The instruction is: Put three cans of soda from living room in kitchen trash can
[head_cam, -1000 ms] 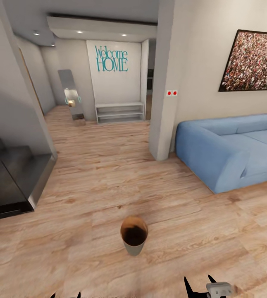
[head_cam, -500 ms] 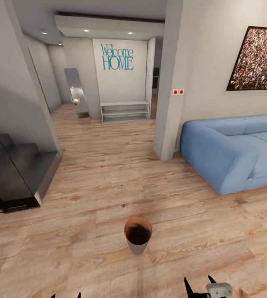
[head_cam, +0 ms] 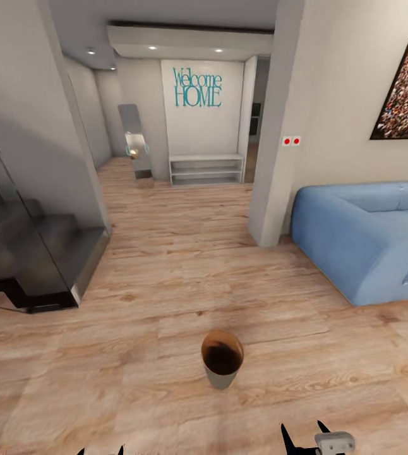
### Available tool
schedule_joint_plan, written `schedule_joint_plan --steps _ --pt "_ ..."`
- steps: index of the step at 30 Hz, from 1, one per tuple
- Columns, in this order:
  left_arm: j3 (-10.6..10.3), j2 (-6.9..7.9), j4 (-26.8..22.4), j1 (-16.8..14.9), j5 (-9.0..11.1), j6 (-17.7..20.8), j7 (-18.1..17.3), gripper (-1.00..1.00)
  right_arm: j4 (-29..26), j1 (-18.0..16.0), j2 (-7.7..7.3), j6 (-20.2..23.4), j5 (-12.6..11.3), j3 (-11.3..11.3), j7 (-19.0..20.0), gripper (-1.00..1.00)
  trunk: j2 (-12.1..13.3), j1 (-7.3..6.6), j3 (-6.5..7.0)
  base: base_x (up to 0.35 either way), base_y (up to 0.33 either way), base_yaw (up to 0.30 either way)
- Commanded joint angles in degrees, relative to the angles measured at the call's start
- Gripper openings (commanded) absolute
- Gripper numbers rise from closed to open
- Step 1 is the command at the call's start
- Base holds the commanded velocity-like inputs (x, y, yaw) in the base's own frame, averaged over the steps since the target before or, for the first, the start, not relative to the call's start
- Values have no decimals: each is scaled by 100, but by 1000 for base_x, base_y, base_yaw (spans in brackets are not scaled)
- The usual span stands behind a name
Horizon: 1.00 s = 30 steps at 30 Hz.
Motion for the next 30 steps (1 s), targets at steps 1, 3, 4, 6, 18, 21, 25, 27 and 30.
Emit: schedule_joint_plan --steps 1,3,4,6,18,21,25,27,30 --pt "1 0 2 0 -2 0 1 100 0 0 0 0 0 0 0 100 0 0 0 0 0 245" --pt "1 0 4 0 -6 0 -2 100 0 0 0 0 0 -1 0 100 0 0 0 19 0 247" --pt "2 0 5 0 -7 0 -4 100 0 0 -2 0 0 -3 0 100 0 0 0 65 0 249" --pt "2 0 6 0 -8 0 -8 100 3 0 -1 0 -3 -5 0 100 0 0 0 128 0 219" --pt "59 0 -1 0 28 8 -47 100 9 0 -8 0 0 -7 0 100 0 0 0 284 0 50" --pt "59 0 -1 0 27 9 -48 100 9 0 -18 -4 0 -8 0 100 0 0 0 323 0 5" --pt "65 0 -1 0 22 9 -49 100 9 0 -32 -7 -1 -8 0 100 0 0 0 325 0 2" --pt "62 0 -4 0 23 9 -48 100 9 0 -37 -8 -2 -8 0 100 0 0 0 326 0 1" --pt "57 0 -8 0 25 9 -47 100 30 0 -40 -8 0 -6 0 100 0 0 0 327 0 0"
